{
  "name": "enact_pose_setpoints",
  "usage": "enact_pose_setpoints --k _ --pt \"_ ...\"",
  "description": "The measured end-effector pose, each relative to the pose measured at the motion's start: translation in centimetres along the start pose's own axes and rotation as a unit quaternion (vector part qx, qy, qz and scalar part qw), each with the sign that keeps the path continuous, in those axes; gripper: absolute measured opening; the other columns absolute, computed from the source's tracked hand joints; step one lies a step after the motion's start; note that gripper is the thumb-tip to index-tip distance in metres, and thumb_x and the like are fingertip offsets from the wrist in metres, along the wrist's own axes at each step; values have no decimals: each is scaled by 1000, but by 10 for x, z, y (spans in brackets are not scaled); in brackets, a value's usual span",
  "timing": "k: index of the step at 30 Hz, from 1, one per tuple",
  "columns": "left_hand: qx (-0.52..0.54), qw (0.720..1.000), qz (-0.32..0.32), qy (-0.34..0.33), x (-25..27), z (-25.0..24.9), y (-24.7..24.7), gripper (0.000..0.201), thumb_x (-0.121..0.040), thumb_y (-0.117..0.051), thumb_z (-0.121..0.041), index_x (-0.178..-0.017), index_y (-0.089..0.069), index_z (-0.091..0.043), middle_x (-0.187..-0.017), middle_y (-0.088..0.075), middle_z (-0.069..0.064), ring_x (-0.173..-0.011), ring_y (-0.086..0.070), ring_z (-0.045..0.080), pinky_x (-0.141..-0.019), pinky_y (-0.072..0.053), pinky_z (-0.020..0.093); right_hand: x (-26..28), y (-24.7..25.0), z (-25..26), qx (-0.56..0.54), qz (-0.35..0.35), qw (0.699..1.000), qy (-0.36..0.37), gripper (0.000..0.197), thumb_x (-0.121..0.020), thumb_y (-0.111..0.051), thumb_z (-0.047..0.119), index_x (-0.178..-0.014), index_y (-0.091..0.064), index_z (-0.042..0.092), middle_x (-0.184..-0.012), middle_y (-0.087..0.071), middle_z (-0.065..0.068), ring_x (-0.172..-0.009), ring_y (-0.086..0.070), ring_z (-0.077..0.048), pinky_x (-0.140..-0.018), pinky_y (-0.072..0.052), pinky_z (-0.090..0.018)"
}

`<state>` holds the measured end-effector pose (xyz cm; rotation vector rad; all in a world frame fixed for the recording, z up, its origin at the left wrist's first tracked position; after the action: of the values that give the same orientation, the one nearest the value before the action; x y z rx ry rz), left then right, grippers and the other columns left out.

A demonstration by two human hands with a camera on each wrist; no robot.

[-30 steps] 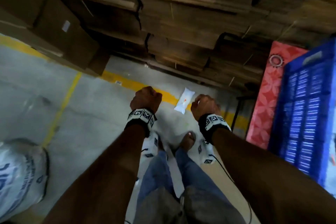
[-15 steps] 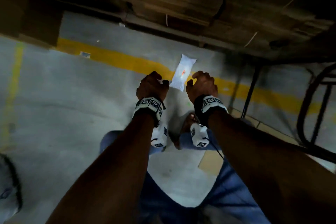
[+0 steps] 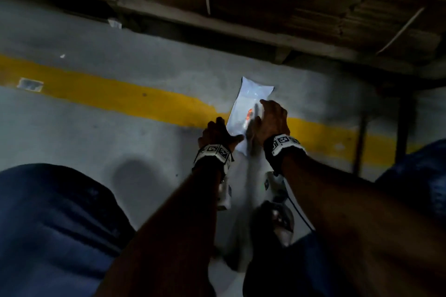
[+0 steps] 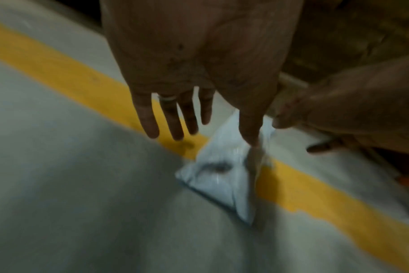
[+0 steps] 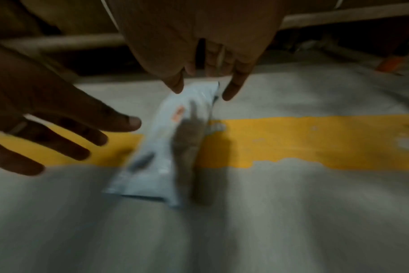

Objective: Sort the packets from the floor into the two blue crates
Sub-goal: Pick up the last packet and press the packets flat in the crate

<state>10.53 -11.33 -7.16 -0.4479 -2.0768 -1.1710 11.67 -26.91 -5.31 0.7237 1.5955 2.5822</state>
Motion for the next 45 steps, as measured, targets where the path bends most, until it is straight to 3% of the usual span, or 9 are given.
enact_pose_setpoints --k 3,9,12,16,22,26,30,36,45 --pt "-53 998 -26 -3 -26 -5 -34 107 -74 -66 -72 -153 -21 -16 -158 -19 16 -143 -25 36 -112 -27 51 -25 -33 -20 44 49 997 37 65 -93 -48 22 -154 -25 22 -162 -18 -3 -148 -14 -28 -117 -27 -43" --pt "-119 990 -69 -31 -18 -1 -24 79 -80 -70 -40 -146 -30 -25 -156 -22 11 -142 -22 36 -110 -28 51 -8 -14 -20 90 -39 995 9 59 -72 -48 31 -127 -50 11 -133 -46 -13 -122 -41 -36 -91 -41 -46" --pt "-133 990 -39 -34 -17 4 -14 90 -82 -70 -39 -154 -15 -29 -161 -11 6 -147 -12 35 -114 -23 53 -17 -8 -15 78 33 996 -14 85 -75 -69 30 -149 -29 21 -159 -17 -7 -146 -14 -31 -109 -32 -52" --pt "-149 987 35 -37 -29 6 -25 117 -74 -77 -55 -157 1 -28 -164 7 8 -150 2 36 -117 -11 57 -26 -22 -23 107 161 981 -19 104 -77 -77 28 -155 -8 34 -164 11 3 -149 13 -37 -115 -22 -61" --pt "-176 981 -13 -79 -26 11 -26 115 -67 -77 -65 -154 -15 -23 -163 -1 9 -149 -2 37 -116 -15 58 -5 -41 -47 29 43 993 -108 47 -83 -59 21 -128 -46 25 -144 -30 -5 -127 -39 -41 -96 -44 -54" --pt "-122 991 -3 -45 -25 13 -13 112 -67 -78 -64 -153 -16 -26 -162 -2 9 -144 -16 42 -111 -29 57 1 -52 -55 45 119 986 -109 69 -79 -69 32 -141 -39 24 -153 -21 -9 -130 -39 -42 -107 -36 -46" --pt "-95 993 -21 -69 -22 3 11 104 -62 -77 -71 -144 -31 -26 -156 -12 8 -129 -39 44 -96 -45 51 7 -52 -48 16 118 989 -91 89 -77 -75 38 -147 -24 22 -160 0 -6 -125 -45 -46 -99 -44 -49" --pt "-67 994 -32 -77 68 -29 97 91 -59 -81 -67 -130 -42 -25 -146 -21 6 -121 -46 40 -87 -50 47 60 56 12 22 63 995 -79 85 -68 -79 32 -138 -31 22 -139 -33 -4 -113 -45 -42 -87 -45 -50" --pt "-129 979 -90 -132 316 -104 303 111 -58 -92 -38 -148 -28 -26 -154 -15 14 -132 -32 39 -95 -48 49 201 312 152 -19 24 999 -19 82 -65 -73 19 -139 -38 18 -140 -36 -10 -118 -44 -39 -98 -33 -39"
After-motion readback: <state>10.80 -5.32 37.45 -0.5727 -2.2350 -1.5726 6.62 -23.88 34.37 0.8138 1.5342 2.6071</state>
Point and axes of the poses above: each hand's wrist, its own x-axis away from the middle knuckle, its own y-axis out of the back of the hand, z = x × y, the point moved 3 cm from there along -x, towards the middle knuckle
